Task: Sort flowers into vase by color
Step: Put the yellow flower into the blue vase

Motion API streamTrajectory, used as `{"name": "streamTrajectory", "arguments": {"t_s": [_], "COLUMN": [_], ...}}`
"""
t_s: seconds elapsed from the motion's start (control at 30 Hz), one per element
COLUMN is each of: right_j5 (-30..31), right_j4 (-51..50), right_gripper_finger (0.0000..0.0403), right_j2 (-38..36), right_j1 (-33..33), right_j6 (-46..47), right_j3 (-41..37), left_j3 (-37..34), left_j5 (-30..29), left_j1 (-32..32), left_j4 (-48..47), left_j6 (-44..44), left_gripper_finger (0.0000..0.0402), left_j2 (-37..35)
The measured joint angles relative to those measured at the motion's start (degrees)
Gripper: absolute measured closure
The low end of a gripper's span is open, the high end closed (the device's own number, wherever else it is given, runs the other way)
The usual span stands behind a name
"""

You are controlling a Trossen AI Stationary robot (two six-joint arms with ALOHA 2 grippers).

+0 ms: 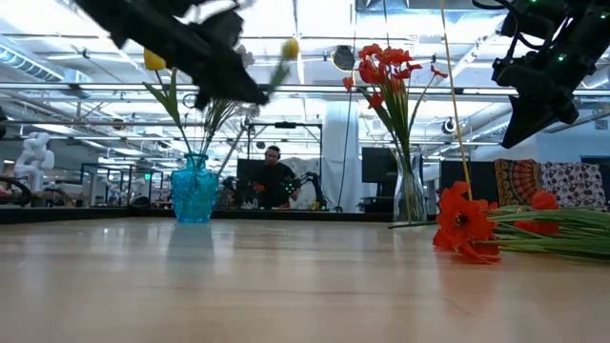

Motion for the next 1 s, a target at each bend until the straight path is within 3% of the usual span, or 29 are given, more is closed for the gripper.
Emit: {"name": "streamTrajectory", "arguments": {"t_s": [0.23, 0.5, 0.63, 1.0], "right_j5": [-0.02, -0.03, -0.04, -0.02], "right_j4": [0.10, 4.85, 8.54, 18.63], "right_gripper_finger": [0.0403, 0.0403, 0.0403, 0.0403], "right_j2": [0.01, 0.02, 0.02, 0.13], "right_j1": [0.00, 0.00, 0.00, 0.00], "right_j6": [0.05, 2.55, 3.23, 2.31], "right_j3": [0.00, 0.00, 0.00, 0.00], "left_j3": [-6.44, -9.56, -10.94, -13.77], "left_j5": [-6.48, -22.23, -31.24, -31.04], "left_j1": [0.01, 0.08, 1.12, 10.74], "left_j4": [5.60, 6.10, 12.08, 22.39], "left_j6": [9.53, 19.52, 22.92, 28.38], "left_gripper_finger": [0.0400, 0.0400, 0.0398, 0.0391], "left_j2": [-16.84, -29.12, -30.17, -26.02]}}
